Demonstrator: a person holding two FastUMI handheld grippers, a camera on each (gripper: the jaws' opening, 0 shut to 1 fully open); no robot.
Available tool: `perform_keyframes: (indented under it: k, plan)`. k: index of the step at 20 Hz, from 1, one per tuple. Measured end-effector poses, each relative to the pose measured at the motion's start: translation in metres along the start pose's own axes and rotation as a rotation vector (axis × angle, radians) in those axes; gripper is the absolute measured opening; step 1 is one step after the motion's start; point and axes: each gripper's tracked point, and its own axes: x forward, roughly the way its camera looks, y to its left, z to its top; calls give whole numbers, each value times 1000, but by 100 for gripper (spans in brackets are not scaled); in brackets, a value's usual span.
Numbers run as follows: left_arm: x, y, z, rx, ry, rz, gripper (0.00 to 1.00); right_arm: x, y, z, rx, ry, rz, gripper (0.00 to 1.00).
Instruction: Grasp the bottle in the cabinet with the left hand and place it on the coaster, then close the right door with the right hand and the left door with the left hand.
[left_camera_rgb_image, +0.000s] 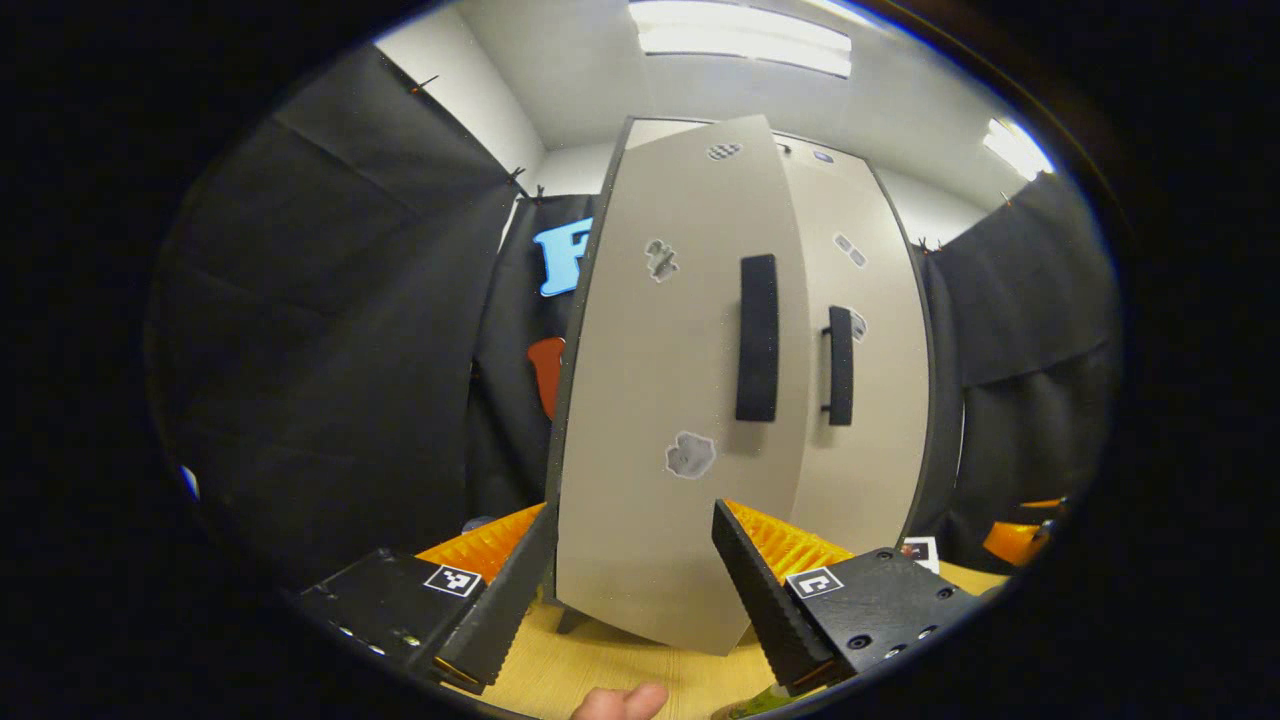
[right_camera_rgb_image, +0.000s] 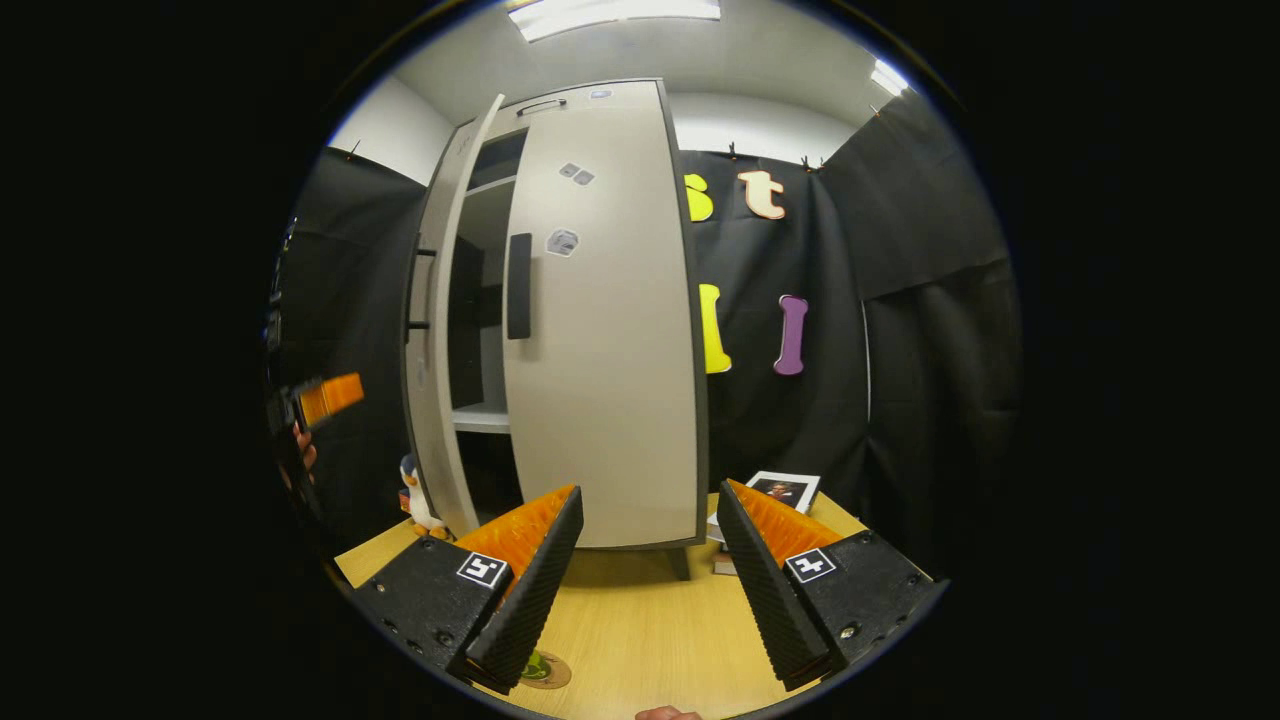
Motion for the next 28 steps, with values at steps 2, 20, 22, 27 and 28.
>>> perform_keyframes:
  k: [2,20,22,27,28]
  plan:
    - [-6,-27,-17,19,23,-56,99,-1,7,-5,4,13,17,83]
    - [-50,-69,-63,-22,85,-83,90,-18,34,-26,-21,75,112,83]
    - [-50,-69,-63,-12,89,-86,95,-19,37,-24,-19,65,121,83]
    - [-53,-70,-63,-18,92,-88,95,-20,38,-26,-17,66,123,83]
    - [-53,-71,-64,-19,94,-92,95,-20,37,-28,-16,69,122,83]
